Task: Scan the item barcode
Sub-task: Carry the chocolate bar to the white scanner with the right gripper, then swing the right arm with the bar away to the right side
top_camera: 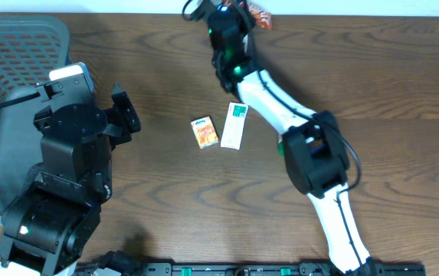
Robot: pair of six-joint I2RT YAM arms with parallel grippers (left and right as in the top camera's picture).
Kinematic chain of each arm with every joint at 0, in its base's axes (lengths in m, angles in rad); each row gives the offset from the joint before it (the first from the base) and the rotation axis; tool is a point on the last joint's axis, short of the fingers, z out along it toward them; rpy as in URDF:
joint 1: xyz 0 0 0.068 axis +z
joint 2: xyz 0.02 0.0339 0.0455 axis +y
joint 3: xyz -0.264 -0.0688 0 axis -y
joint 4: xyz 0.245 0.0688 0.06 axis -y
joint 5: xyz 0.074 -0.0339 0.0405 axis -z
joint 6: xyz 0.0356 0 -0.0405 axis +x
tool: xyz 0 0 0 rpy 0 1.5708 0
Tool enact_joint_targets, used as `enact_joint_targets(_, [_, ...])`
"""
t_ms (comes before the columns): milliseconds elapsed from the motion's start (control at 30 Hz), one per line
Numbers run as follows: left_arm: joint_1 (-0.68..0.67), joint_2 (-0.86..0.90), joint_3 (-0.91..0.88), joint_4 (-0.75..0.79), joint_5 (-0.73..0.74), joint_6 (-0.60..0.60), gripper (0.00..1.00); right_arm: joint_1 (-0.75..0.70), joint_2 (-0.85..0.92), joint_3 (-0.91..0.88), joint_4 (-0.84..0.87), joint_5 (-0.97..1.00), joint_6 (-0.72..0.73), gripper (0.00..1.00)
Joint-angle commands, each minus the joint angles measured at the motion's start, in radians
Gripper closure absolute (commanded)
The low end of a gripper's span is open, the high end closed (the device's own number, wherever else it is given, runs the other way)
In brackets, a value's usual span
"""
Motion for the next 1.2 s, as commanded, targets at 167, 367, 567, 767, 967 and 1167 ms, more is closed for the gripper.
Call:
enact_joint_targets(167, [0.002,-0.004,-0.01,0.0,-0.01,-0.005,0.11,0.014,0.127,0.068,0.117,-0.027,-0.312,0.94])
enact_joint_targets(367, [0.002,-0.004,-0.01,0.0,-0.01,-0.005,0.11,0.014,0.135,0.068,0.108,-0.131,-0.367,0.91])
enact_joint_targets(567, [0.002,-0.004,-0.01,0.0,-0.01,-0.005,0.11,0.014,0.136,0.068,0.093,-0.223,-0.432,0.89])
enact_joint_targets(767, [0.002,-0.004,-0.01,0.0,-0.01,-0.005,0.11,0.018,0.135,0.068,0.093,-0.158,-0.364,0.89])
enact_joint_targets(967, [0.002,-0.004,-0.01,0.0,-0.01,-0.005,0.11,0.023,0.054,0.068,-0.043,-0.012,-0.222,0.97])
enact_joint_targets(1167, [0.002,-0.004,-0.01,0.0,-0.01,-0.005,0.11,-0.013,-0.075,0.068,-0.247,0.204,-0.004,0.99])
